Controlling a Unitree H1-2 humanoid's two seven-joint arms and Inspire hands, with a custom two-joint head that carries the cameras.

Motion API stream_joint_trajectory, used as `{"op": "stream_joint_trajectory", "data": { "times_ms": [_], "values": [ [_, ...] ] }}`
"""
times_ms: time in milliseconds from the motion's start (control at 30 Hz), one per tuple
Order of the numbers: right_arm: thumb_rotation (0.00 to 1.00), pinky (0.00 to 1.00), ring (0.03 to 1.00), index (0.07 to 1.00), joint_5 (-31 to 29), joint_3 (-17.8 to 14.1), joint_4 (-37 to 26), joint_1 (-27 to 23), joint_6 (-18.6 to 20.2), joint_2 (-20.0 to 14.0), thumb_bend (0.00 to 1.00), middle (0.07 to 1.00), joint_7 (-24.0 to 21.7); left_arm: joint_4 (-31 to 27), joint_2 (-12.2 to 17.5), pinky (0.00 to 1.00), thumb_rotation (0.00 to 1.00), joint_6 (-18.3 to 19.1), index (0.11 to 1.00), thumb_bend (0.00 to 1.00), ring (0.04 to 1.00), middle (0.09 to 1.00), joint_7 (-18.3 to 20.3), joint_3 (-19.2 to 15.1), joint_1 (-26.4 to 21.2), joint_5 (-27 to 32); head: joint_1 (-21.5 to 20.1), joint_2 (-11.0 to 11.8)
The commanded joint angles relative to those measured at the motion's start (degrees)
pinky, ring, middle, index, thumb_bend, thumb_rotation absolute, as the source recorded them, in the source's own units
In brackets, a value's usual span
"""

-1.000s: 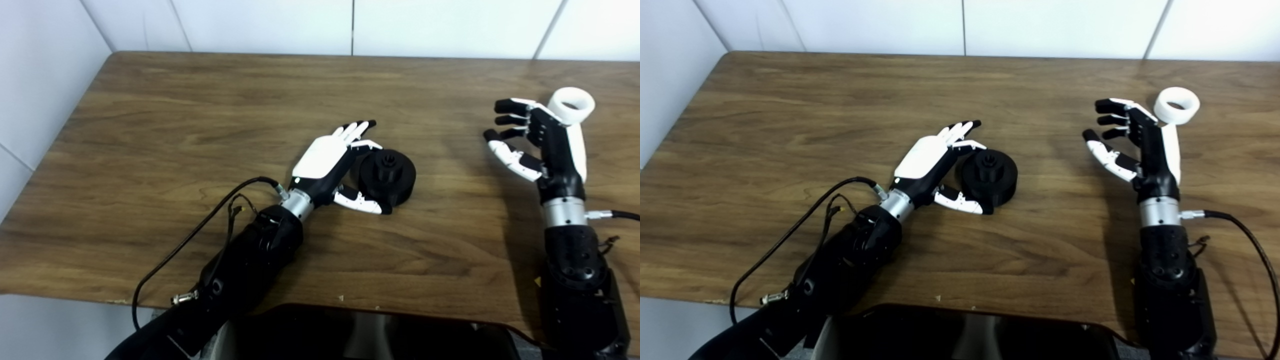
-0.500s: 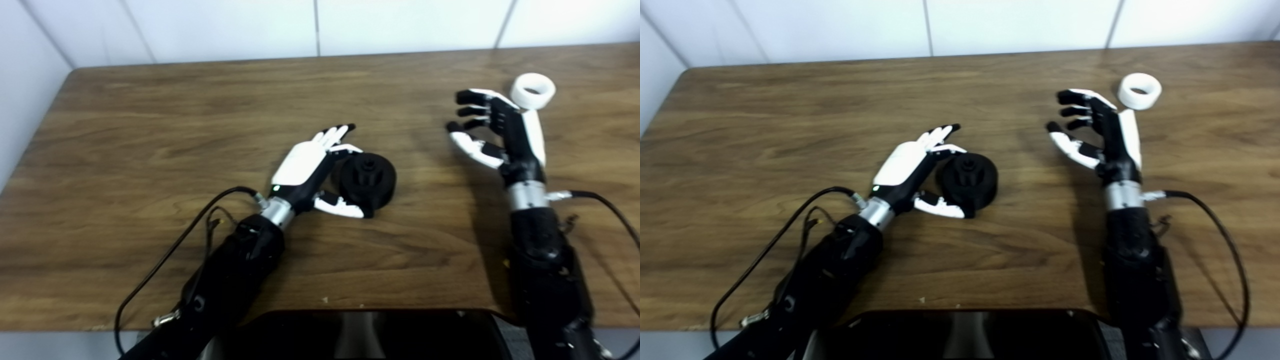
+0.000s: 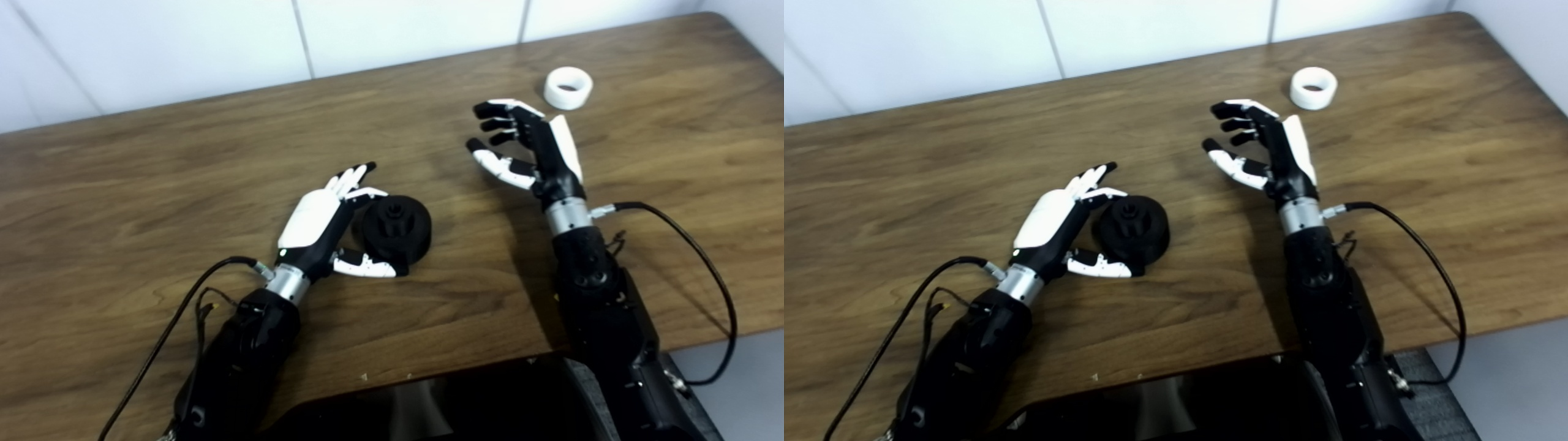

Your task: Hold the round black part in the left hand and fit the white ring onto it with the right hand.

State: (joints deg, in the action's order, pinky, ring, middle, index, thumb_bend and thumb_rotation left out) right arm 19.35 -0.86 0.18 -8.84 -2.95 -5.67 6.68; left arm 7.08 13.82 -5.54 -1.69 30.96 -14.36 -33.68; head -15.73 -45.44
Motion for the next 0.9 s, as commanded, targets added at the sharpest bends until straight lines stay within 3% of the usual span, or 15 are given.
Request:
{"op": "stream_joint_trajectory", "data": {
  "times_ms": [0,233,300,400,600,733,867],
  "values": [
    [0.21,0.6,0.691,0.687,0.86,0.48,-2.66,-1.58,-0.56,0.38,0.47,0.72,0.93,0.12,2.1,1.0,0.32,-0.32,0.644,1.0,1.0,1.0,4.4,1.14,2.42,-1.53,-0.76,0.11],
    [0.21,0.61,0.704,0.684,3.66,1.1,-2.99,-1.83,-0.03,-0.04,0.46,0.723,1.52,0.42,2.35,1.0,0.31,-1.91,0.639,1.0,1.0,1.0,4.29,0.55,2.9,-1.3,-2.72,0.68],
    [0.28,0.62,0.701,0.689,7.99,1.82,-3.23,-2.6,0.64,-1.9,0.47,0.718,1.75,0.04,2.37,1.0,0.31,-1.57,0.642,1.0,1.0,1.0,4.74,0.45,3.05,-1.48,-2.81,0.59],
    [0.29,0.61,0.698,0.689,15.21,2.82,-4.04,-4.13,1.92,-5.32,0.5,0.719,2.25,-0.1,2.3,1.0,0.31,-1.45,0.643,1.0,1.0,1.0,4.95,0.23,3.09,-1.62,-2.81,0.8],
    [0.37,0.62,0.737,0.708,29.13,5.12,-5.55,-7.06,7.75,-12.21,0.53,0.754,0.65,0.13,2.22,1.0,0.31,-2.09,0.64,1.0,1.0,1.0,4.94,-0.13,2.94,-1.84,-3.55,1.52],
    [0.42,0.74,0.796,0.725,37.02,6.34,-6.19,-9.46,12.51,-16.21,0.55,0.783,-2.44,-0.32,2.26,1.0,0.31,-1.78,0.64,1.0,1.0,1.0,5.24,-0.19,2.99,-2.39,-3.98,1.59],
    [0.46,0.87,0.868,0.758,40.94,6.74,-6.53,-11.97,15.8,-19.17,0.58,0.827,-7.36,-0.12,2.25,0.99,0.31,-1.78,0.641,1.0,1.0,1.0,5.5,-0.26,3.04,-2.21,-4.39,1.72]
  ]
}}
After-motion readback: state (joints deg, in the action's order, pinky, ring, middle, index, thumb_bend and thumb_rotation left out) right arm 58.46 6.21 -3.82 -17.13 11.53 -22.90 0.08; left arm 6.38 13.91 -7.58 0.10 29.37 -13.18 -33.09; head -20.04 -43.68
